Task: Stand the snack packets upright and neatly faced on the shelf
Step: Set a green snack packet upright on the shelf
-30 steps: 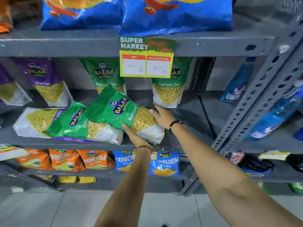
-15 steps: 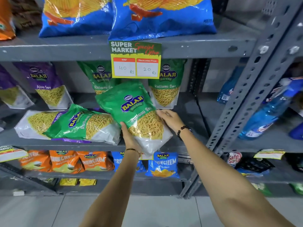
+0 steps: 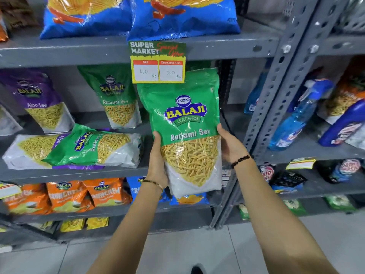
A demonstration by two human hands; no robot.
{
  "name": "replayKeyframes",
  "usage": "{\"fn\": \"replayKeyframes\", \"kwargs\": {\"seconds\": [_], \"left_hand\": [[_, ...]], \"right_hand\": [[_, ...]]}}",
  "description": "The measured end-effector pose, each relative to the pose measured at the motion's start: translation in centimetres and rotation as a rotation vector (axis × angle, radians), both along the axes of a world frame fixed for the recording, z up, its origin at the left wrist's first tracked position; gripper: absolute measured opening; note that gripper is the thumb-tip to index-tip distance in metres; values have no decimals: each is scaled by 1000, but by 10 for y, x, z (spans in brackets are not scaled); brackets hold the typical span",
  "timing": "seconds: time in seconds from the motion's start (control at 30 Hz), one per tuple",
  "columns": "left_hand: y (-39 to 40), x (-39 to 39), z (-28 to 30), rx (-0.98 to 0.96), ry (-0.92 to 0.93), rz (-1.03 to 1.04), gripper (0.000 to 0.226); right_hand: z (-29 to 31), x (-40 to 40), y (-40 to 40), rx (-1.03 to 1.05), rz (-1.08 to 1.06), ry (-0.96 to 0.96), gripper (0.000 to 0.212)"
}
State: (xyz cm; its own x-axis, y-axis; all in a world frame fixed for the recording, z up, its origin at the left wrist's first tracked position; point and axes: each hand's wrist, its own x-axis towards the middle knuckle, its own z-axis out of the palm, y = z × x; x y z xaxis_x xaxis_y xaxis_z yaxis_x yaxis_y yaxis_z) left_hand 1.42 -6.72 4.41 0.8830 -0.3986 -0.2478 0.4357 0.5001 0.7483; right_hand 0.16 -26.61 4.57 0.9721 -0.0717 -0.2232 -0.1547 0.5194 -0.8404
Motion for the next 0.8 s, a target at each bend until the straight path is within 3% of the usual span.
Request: {"fn": "replayKeyframes", "kwargs": {"seconds": [0.2,0.47,0.6,0.7,0.8], "left_hand": [[-1,-1,9,-32,-49,-36,49],[-7,21,-5,19,-32,-72,58],[-20,50,-15,170,-36,-23,50],[-34,77,-17,307,-124,39,42],[-42,104,-17,349,-218,28,36]], "right_hand": [[11,-6,-9,11,91,-184,65],[3,12,-13,9,114,-154,53],[-4,31,-19,-21,-22,-42,45],[-3,47,-20,-92,-168,-65,23],[-2,64,-22,-208,-259,-81,20]]}}
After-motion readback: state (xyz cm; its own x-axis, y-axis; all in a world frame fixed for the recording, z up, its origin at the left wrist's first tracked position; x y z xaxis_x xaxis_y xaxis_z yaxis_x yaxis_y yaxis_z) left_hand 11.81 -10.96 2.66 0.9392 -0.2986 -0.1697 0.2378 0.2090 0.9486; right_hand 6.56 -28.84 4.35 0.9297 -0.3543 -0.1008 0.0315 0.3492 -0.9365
